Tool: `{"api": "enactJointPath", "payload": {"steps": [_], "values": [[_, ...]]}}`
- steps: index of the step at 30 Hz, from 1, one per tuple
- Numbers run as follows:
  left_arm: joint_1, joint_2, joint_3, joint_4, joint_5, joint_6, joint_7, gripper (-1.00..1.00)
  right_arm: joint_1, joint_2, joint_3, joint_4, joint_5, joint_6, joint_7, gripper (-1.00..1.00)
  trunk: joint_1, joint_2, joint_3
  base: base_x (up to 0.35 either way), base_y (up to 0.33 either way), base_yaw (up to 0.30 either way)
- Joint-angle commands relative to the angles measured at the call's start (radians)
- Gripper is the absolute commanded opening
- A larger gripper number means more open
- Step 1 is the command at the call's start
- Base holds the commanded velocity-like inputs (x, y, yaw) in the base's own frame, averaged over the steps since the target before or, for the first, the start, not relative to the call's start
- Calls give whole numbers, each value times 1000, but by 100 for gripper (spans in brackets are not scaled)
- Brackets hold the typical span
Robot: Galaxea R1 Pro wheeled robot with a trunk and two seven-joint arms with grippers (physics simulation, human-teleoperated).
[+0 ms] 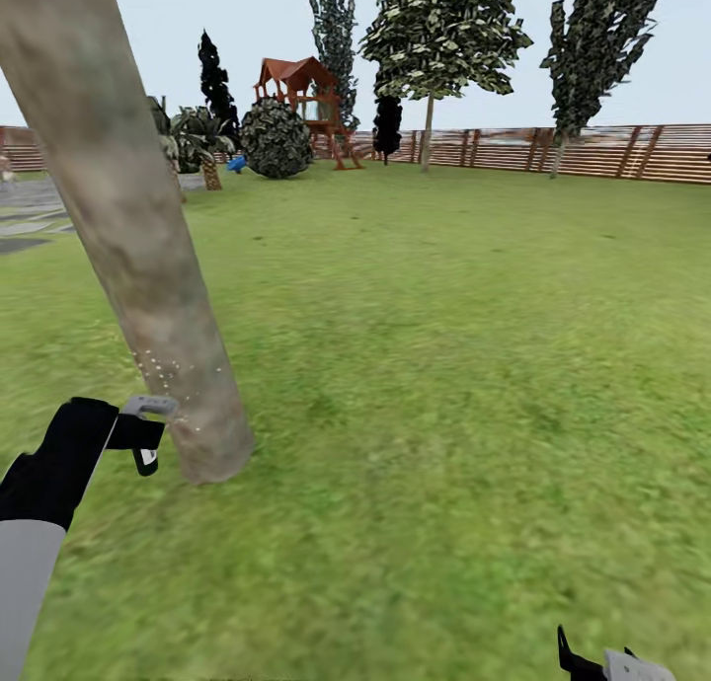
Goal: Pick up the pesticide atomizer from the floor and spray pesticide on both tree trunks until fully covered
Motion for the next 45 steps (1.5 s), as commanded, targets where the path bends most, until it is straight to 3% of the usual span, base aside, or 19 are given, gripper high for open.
{"api": "enactJointPath", "payload": {"steps": [1,12,27,45], "values": [[0,0,0,0,-1,0,0,-100,0,0,0,0,0,0,0,100,0,0,0,7,-273,254],[0,0,1,-1,0,0,1,-100,0,0,0,0,0,0,0,100,0,0,0,17,-274,273],[1,1,1,1,-1,1,9,-100,0,0,0,0,0,0,0,100,0,0,0,153,-261,56],[3,0,2,108,0,-5,33,-100,0,0,0,0,0,0,0,100,0,0,0,111,-259,276]]}}
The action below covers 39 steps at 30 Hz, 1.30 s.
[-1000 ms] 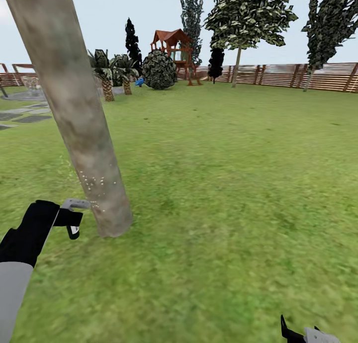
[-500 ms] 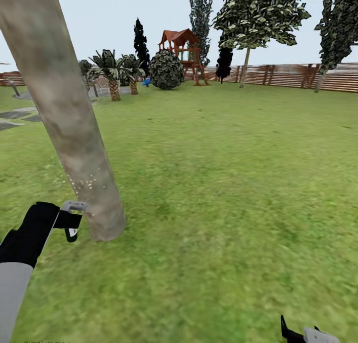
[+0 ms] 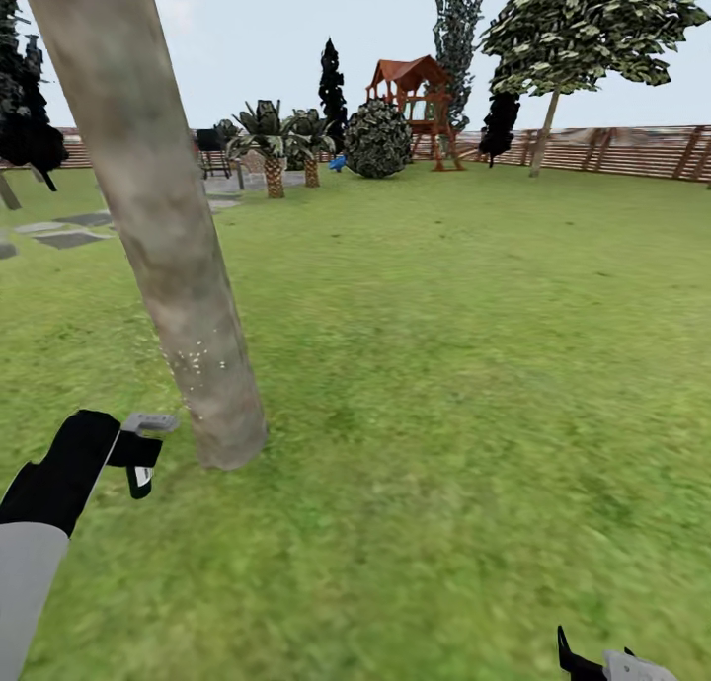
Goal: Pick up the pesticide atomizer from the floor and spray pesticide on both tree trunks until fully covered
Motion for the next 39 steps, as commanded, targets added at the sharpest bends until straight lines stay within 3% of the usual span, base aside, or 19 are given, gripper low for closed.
{"api": "enactJointPath", "payload": {"steps": [1,5,11,14,16,21,22,23,24,25,26,27,32,39], "values": [[0,0,0,19,0,0,0,-100,0,0,0,0,0,0,0,100,0,0,0,0,-273,57],[0,0,0,37,0,-33,5,-100,0,0,0,-1,0,0,0,100,0,0,0,58,-273,15],[0,-1,3,102,5,-98,61,-100,0,0,0,-2,0,0,0,100,0,0,0,110,-273,1],[0,-1,36,142,5,-124,111,-100,0,0,0,-2,0,0,0,100,0,0,0,136,-273,0],[0,-5,52,175,7,-179,138,-100,0,0,0,-2,0,0,0,100,0,0,0,137,-273,8],[0,-20,58,227,24,-210,146,-100,0,0,0,-2,0,0,0,100,0,0,0,133,-273,206],[0,-23,68,253,25,-220,146,-100,0,0,0,-2,0,0,0,100,0,0,0,115,-273,271],[0,-32,109,288,25,-274,162,-100,0,0,0,-1,0,0,0,100,0,0,0,113,-273,275],[0,-40,140,311,24,-324,197,-100,0,0,0,-1,0,0,0,100,0,0,0,116,-273,276],[1,-44,154,333,24,-351,231,-100,0,0,0,-1,0,0,0,100,0,0,0,121,-273,276],[15,-51,173,408,28,-400,319,-100,0,0,0,-1,0,0,0,100,0,0,0,132,-265,277],[19,-52,179,441,29,-431,344,-100,0,0,0,0,0,0,0,100,0,0,0,145,-249,277],[24,-63,184,497,30,-532,377,-100,0,0,0,0,0,0,0,100,0,0,0,189,-223,277],[25,-82,184,501,28,-544,383,-100,0,0,0,0,0,0,0,100,0,0,0,277,-141,275]]}}
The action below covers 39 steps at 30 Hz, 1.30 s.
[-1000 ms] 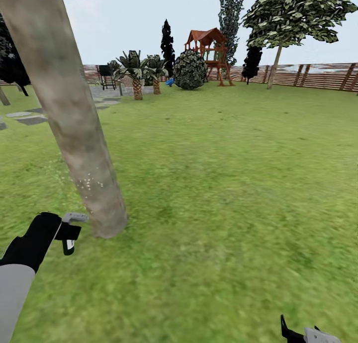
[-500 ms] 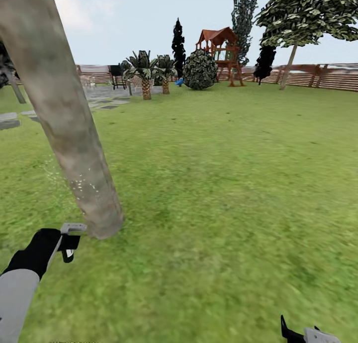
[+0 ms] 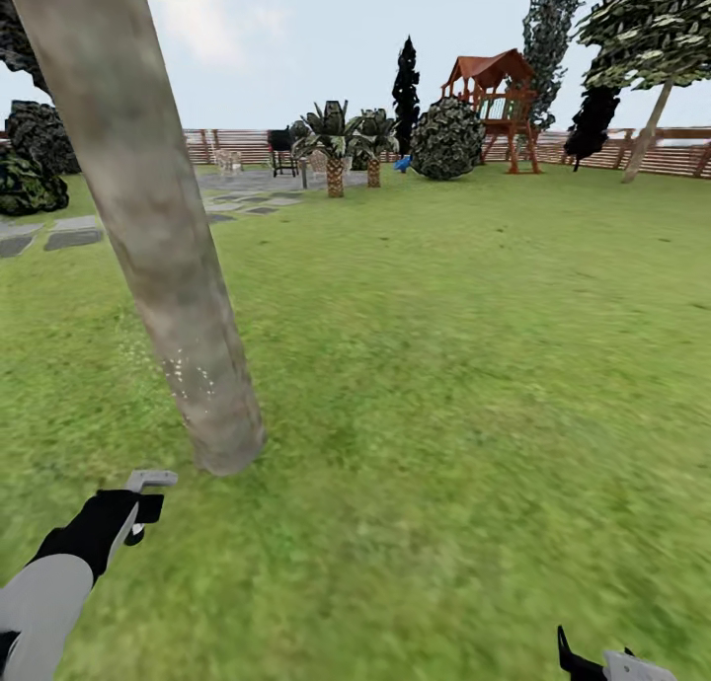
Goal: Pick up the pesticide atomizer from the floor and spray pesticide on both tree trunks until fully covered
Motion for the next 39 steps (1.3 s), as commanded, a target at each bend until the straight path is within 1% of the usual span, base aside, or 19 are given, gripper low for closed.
{"api": "enactJointPath", "payload": {"steps": [1,3,4,7,10,13,17,20,22,26,27,32,33,34,35,36,37,38,39], "values": [[1,-12,0,0,-5,-1,-1,-100,0,0,0,0,0,0,0,100,0,0,0,296,-116,252],[38,-22,-2,-5,-9,-2,0,-100,0,0,0,0,0,0,0,100,0,0,0,298,-111,226],[56,-21,-1,-10,-7,-1,3,-100,0,0,0,0,1,0,0,100,0,0,0,303,-101,209],[77,-25,3,-15,-2,-2,6,-100,0,0,0,0,1,0,0,100,0,0,0,305,-95,190],[79,-38,2,-26,-3,-6,7,-100,0,0,0,0,0,0,0,100,0,0,0,306,-93,169],[79,-39,0,-30,-6,-10,9,-100,0,0,0,0,1,0,0,100,0,0,0,303,-109,157],[82,-43,2,-16,-2,-10,51,-100,0,1,0,0,1,0,0,100,0,0,0,298,-118,131],[82,-76,2,-27,-2,-11,55,-100,0,1,0,-1,1,0,0,100,0,0,0,295,-114,54],[82,-85,2,-32,-2,-10,55,-100,0,1,0,-1,1,0,0,100,0,0,0,179,-77,12],[82,-87,6,-35,-1,-7,54,-100,0,2,0,-1,1,0,0,100,0,0,0,22,-10,142],[82,-87,8,-43,-1,-5,52,-100,0,2,0,-1,1,-1,-1,100,0,0,0,3,-1,258],[82,-89,4,-149,-1,8,51,-100,0,2,0,-2,1,-1,-2,100,0,0,0,10,-21,274],[82,-97,3,-159,-1,18,51,-100,0,2,0,-2,0,-1,-2,100,0,0,0,84,-172,278],[82,-113,3,-166,-3,27,51,-100,0,2,0,-2,0,-1,-2,100,0,0,0,110,-207,243],[82,-137,4,-170,-4,32,52,-100,0,0,0,-2,0,-1,-2,100,0,0,0,155,-219,105],[82,-153,4,-170,-3,32,53,-100,0,-2,-1,-2,0,-1,-2,100,0,0,0,200,-180,67],[82,-190,2,-172,-4,29,59,-100,0,-5,-1,-1,0,-1,-3,100,0,0,0,277,-76,28],[80,-207,0,-178,-5,30,71,-100,0,-6,-1,-1,0,-2,-3,100,0,0,0,305,-39,14],[80,-216,0,-192,-5,31,88,-100,0,-6,-1,0,0,-2,-3,100,0,0,0,319,-20,7]]}}
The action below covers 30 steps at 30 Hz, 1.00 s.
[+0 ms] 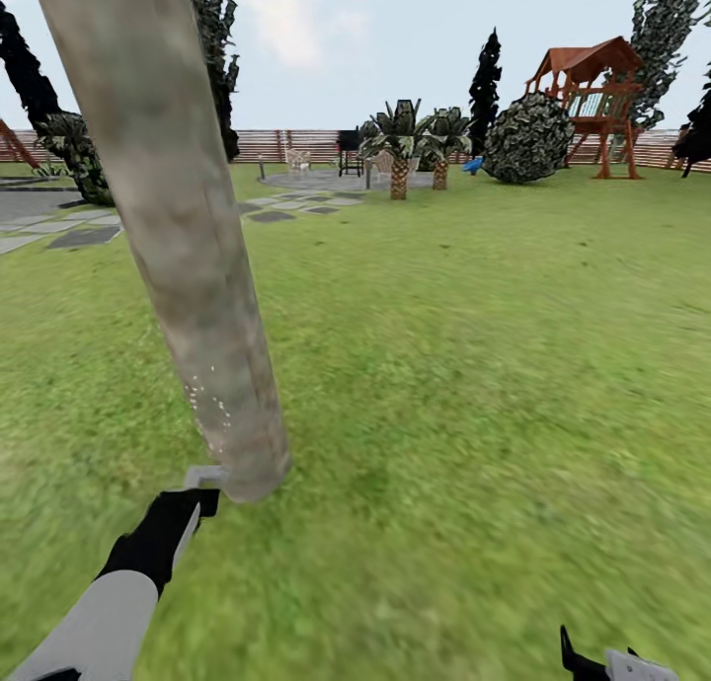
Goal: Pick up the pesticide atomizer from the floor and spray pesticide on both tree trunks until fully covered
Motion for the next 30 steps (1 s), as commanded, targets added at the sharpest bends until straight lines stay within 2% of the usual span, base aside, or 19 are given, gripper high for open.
{"api": "enactJointPath", "payload": {"steps": [1,7,12,22,27,30], "values": [[0,-5,-2,-9,-1,1,15,-100,0,0,0,-1,0,0,0,100,0,0,0,325,-29,4],[0,-10,-6,-58,-7,8,32,-100,0,2,0,0,0,0,0,100,0,0,0,272,-141,1],[2,-8,-3,-60,-6,7,32,-100,0,4,0,1,0,0,0,100,0,0,0,-163,-138,0],[0,-7,-11,-62,-4,8,31,-100,0,5,2,2,1,1,1,100,0,0,0,-6,-29,0],[-1,-4,-14,-62,-4,6,29,-100,0,23,2,9,1,3,1,100,0,0,0,-58,-244,0],[-1,-1,-11,-62,-4,4,29,-100,0,35,2,66,0,-5,0,100,0,0,0,-240,-205,0]]}}
